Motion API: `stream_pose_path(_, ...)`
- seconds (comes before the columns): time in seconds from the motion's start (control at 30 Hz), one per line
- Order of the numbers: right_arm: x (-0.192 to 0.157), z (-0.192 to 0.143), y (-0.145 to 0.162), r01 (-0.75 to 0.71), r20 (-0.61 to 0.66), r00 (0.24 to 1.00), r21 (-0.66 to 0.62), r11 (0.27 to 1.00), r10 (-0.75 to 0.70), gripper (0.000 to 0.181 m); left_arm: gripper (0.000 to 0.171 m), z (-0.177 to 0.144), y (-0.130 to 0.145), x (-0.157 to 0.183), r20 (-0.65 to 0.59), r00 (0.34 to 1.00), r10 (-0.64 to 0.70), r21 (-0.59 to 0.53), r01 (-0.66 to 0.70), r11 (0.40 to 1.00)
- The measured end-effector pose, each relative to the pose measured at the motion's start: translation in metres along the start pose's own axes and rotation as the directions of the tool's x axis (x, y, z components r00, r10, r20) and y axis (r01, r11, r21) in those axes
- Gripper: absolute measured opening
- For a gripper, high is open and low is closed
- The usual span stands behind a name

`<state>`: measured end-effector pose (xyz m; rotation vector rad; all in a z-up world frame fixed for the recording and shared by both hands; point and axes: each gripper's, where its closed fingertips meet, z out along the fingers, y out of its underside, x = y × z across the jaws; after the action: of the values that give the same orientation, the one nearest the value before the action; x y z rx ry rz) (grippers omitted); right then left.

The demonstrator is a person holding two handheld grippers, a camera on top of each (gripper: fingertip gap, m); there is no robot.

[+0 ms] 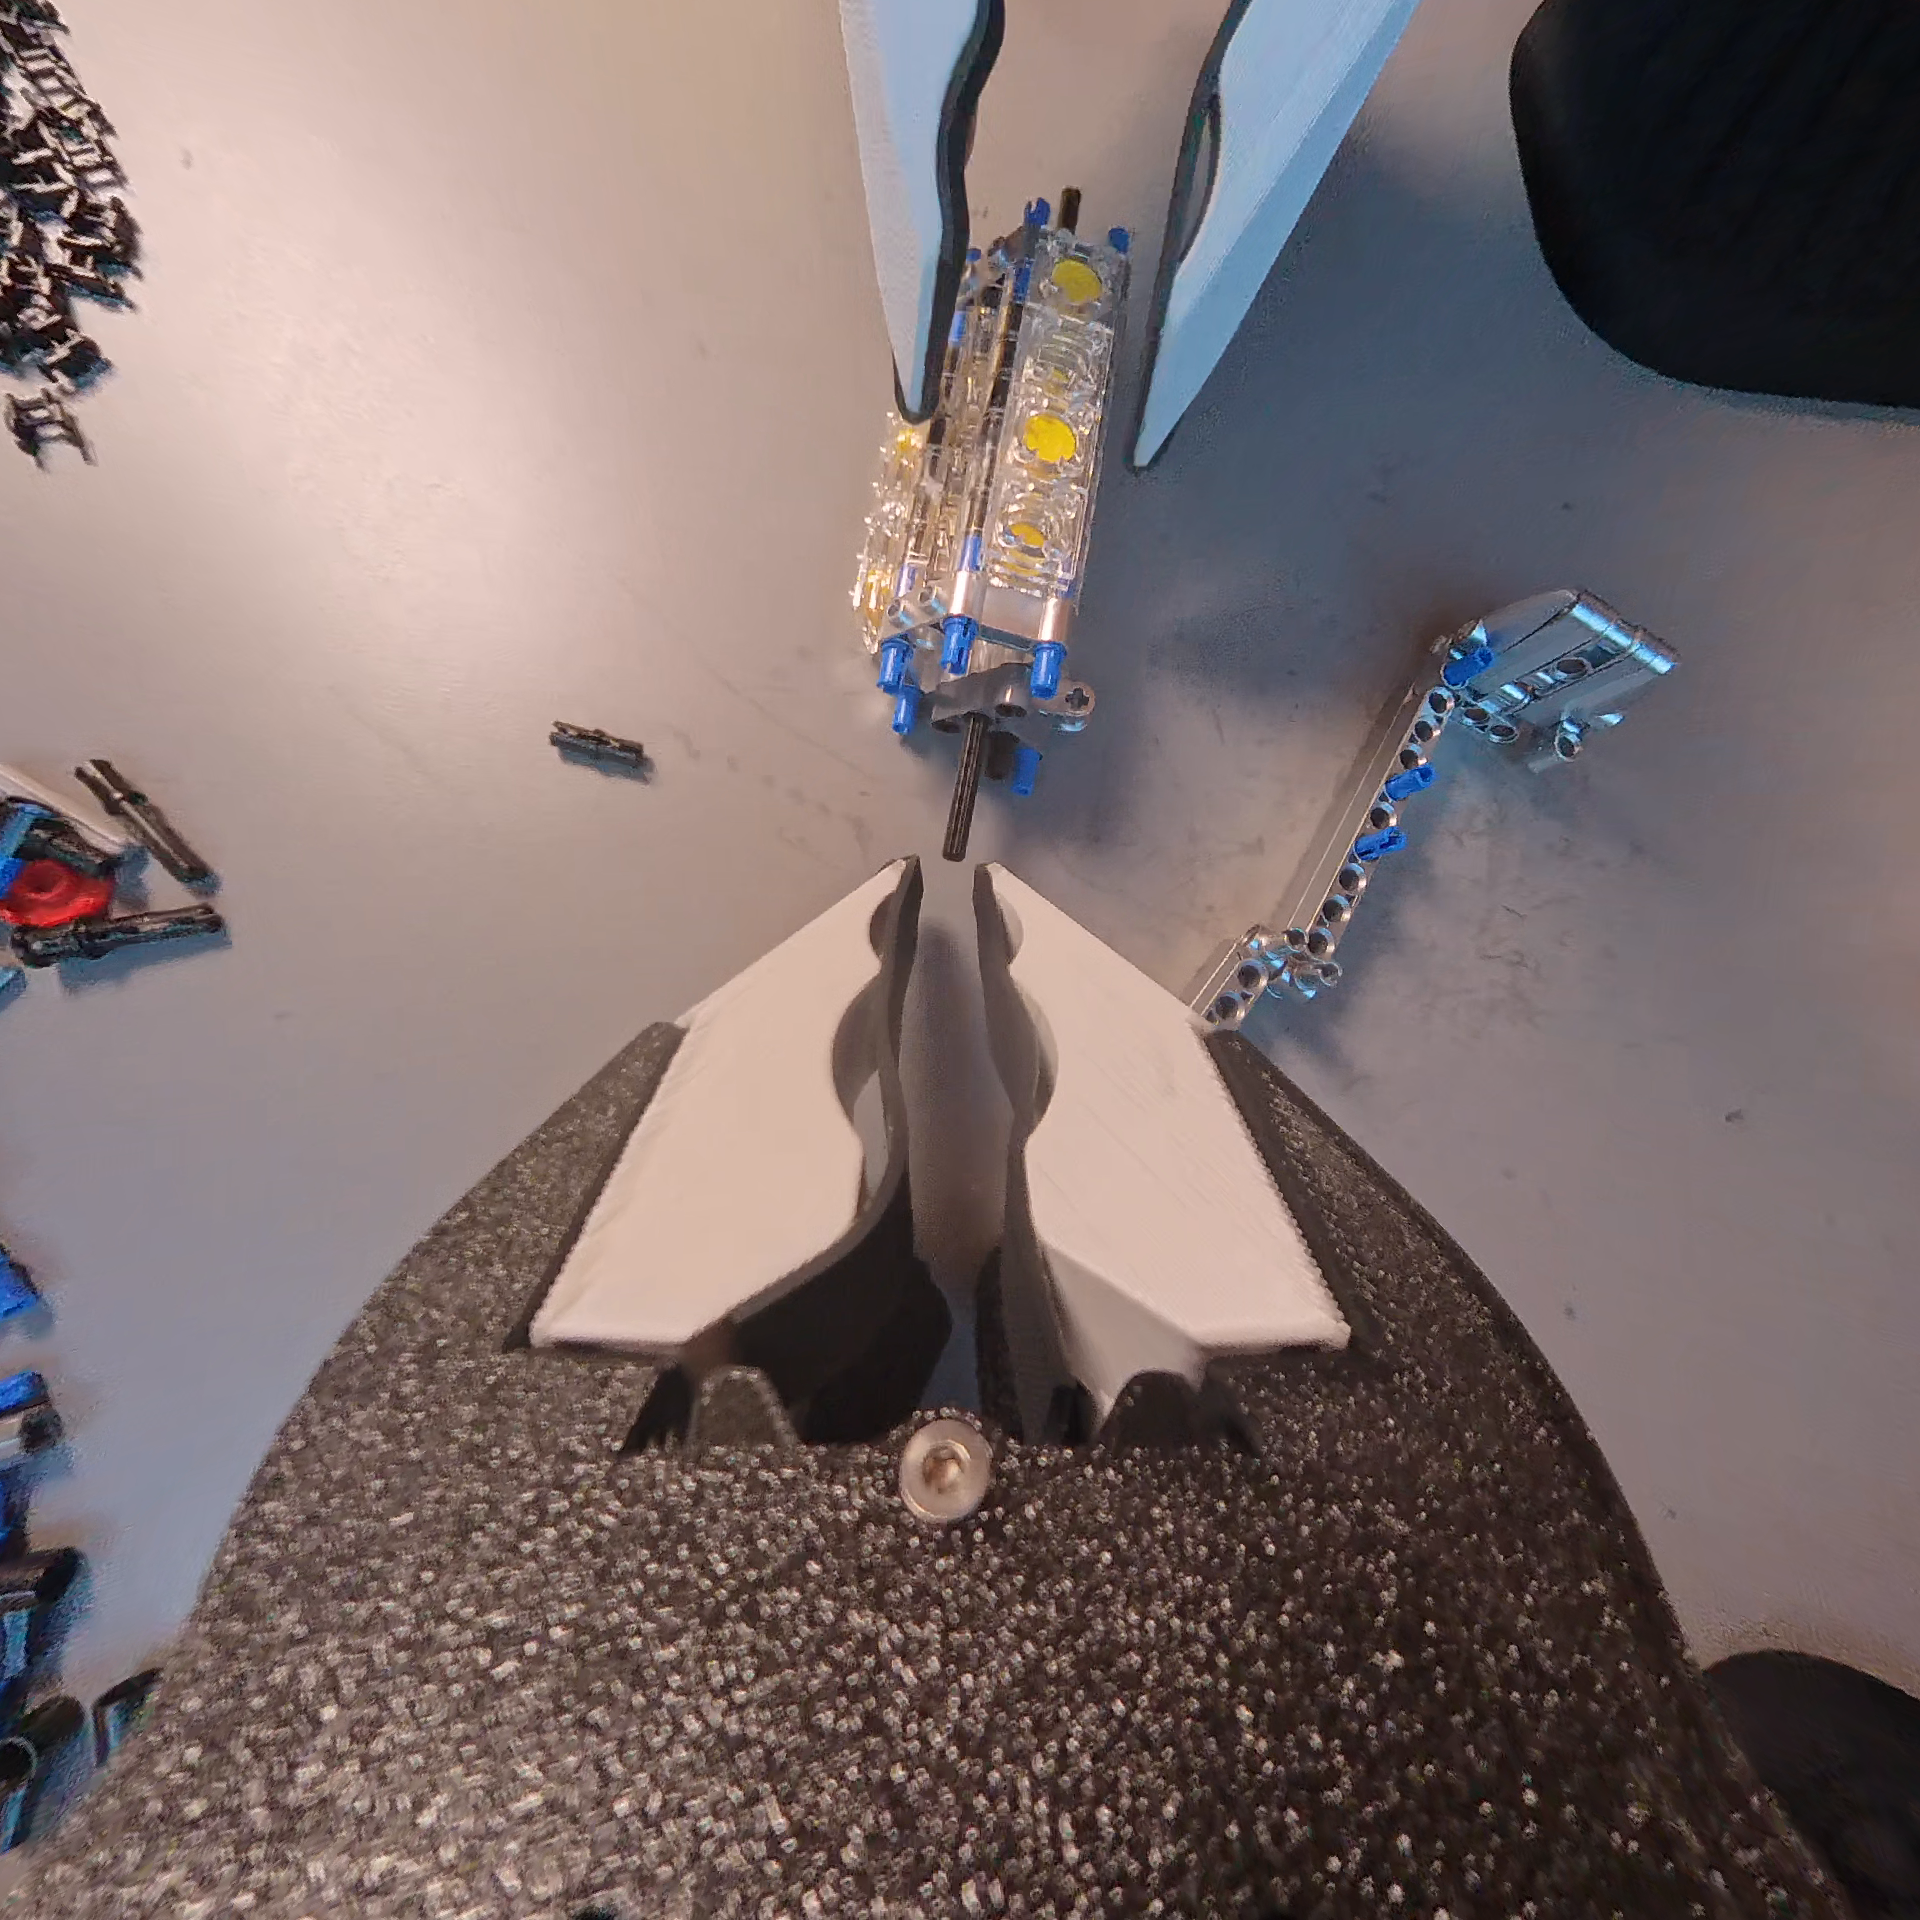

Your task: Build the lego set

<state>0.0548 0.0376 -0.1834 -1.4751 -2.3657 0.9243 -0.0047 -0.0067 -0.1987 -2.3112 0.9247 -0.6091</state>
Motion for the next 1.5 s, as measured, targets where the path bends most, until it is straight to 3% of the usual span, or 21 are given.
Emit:
stream_pose_path(0.13, -0.004, 0.003, -0.004, 0.13, -0.093, 0.987, -0.021, 0.991, -0.132, 0.023, 0.004, 0.006, 0.0, 0.003, 0.044, 0.998, 0.051, -0.011, -0.051, 0.999)
stream_pose_path(0.23, -0.005, 0.004, -0.003, 0.313, -0.254, 0.909, -0.107, 0.944, -0.33, 0.023, 0.002, 0.006, 0.001, 0.005, 0.095, 0.989, 0.113, -0.023, -0.111, 0.994)
stream_pose_path(0.4, -0.008, 0.005, -0.003, 0.531, -0.519, 0.62, -0.276, 0.801, -0.589, 0.024, 0.001, 0.006, 0.004, 0.012, 0.166, 0.962, 0.219, -0.047, -0.214, 0.976)
stream_pose_path(0.57, -0.018, 0.006, -0.005, 0.633, -0.645, 0.341, -0.38, 0.674, -0.684, 0.026, 0.001, 0.008, 0.002, 0.017, 0.216, 0.936, 0.278, -0.055, -0.272, 0.961)
stream_pose_path(0.63, -0.024, 0.007, -0.004, 0.63, -0.658, 0.381, -0.329, 0.703, -0.65, 0.026, 0.002, 0.007, 0.0, 0.015, 0.253, 0.915, 0.314, -0.065, -0.308, 0.949)
stream_pose_path(0.77, -0.038, 0.006, -0.006, 0.569, -0.6, 0.612, -0.119, 0.814, -0.516, 0.024, 0.002, 0.006, -0.003, 0.015, 0.338, 0.848, 0.408, -0.096, -0.4, 0.912)
stream_pose_path(0.87, -0.044, -0.009, -0.021, 0.403, -0.491, 0.821, 0.137, 0.905, -0.291, 0.031, 0.0, 0.003, -0.006, 0.014, 0.411, 0.772, 0.485, -0.134, -0.475, 0.87)
stream_pose_path(0.93, -0.038, -0.014, -0.023, 0.274, -0.393, 0.902, 0.196, 0.941, -0.181, 0.048, 0.0, 0.002, -0.009, 0.013, 0.447, 0.729, 0.518, -0.148, -0.511, 0.847)
stream_pose_path(1.0, -0.026, -0.009, -0.016, 0.212, -0.328, 0.933, 0.166, 0.963, -0.148, 0.062, 0.0, 0.001, -0.012, 0.014, 0.471, 0.688, 0.552, -0.158, -0.55, 0.82)
stream_pose_path(1.13, -0.017, 0.002, -0.011, 0.144, -0.167, 0.979, 0.149, 0.978, -0.119, 0.073, 0.0, -0.002, -0.018, 0.016, 0.506, 0.603, 0.617, -0.193, -0.618, 0.762)
stream_pose_path(1.4, -0.018, 0.007, -0.005, 0.003, 0.218, 0.976, 0.073, 0.997, -0.019, 0.072, 0.0, -0.008, -0.028, 0.029, 0.541, 0.381, 0.75, -0.28, -0.759, 0.588)
stream_pose_path(1.5, -0.026, 0.015, 0.003, 0.006, 0.348, 0.938, -0.018, 1.0, 0.0, 0.052, 0.001, -0.008, -0.033, 0.034, 0.543, 0.346, 0.765, -0.277, -0.786, 0.553)
